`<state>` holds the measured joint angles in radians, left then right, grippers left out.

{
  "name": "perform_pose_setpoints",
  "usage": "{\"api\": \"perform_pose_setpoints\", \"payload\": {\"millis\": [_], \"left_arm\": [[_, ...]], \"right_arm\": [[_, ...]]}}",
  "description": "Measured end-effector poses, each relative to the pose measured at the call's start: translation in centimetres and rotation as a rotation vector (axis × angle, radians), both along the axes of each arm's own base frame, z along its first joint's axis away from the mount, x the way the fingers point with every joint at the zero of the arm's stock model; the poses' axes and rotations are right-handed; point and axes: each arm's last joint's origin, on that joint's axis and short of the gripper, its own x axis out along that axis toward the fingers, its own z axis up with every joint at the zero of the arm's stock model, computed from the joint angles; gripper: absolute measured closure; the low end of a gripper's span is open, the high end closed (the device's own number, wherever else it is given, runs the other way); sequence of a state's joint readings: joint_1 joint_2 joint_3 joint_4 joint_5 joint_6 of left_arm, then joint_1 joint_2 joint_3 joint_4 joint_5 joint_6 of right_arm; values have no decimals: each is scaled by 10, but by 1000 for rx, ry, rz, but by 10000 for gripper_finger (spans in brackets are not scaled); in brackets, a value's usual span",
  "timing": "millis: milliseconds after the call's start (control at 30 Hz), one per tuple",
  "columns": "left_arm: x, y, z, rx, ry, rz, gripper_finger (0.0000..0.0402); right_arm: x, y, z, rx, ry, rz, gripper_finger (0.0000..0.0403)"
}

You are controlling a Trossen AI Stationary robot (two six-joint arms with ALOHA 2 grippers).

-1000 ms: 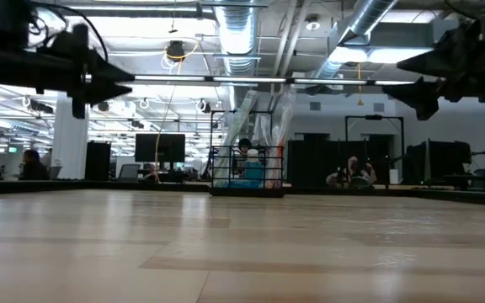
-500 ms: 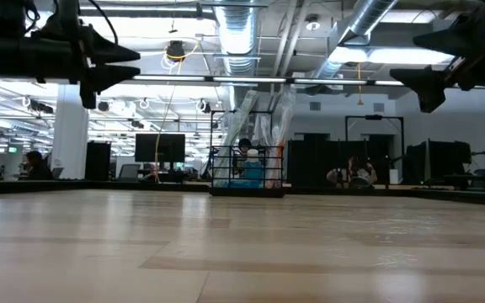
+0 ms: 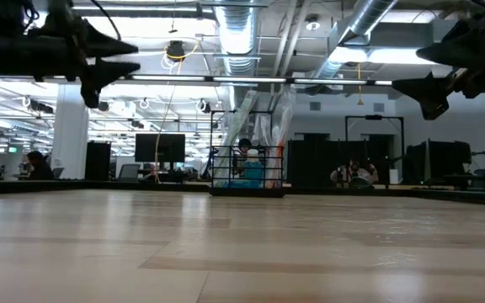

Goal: Pick & Place toothbrushing station
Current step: Return to Home Position

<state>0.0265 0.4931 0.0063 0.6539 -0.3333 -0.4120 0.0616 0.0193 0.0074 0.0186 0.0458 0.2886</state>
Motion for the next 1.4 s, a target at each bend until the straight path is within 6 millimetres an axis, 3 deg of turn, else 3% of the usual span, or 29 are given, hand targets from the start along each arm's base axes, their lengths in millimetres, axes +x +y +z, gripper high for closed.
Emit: {"api": "perform_pose_setpoints", "payload": {"millis": [167,300,1400], "left_arm": [[2,-11,1,85,0,-384,257],[1,-15,1,128,-1,-512,257],[2,-15,0,161,8,-521,257]], "right_arm": [[0,2,-1,38,7,43,117],[0,4,-1,60,11,73,117],[0,4,-1,60,12,76,117]]}}
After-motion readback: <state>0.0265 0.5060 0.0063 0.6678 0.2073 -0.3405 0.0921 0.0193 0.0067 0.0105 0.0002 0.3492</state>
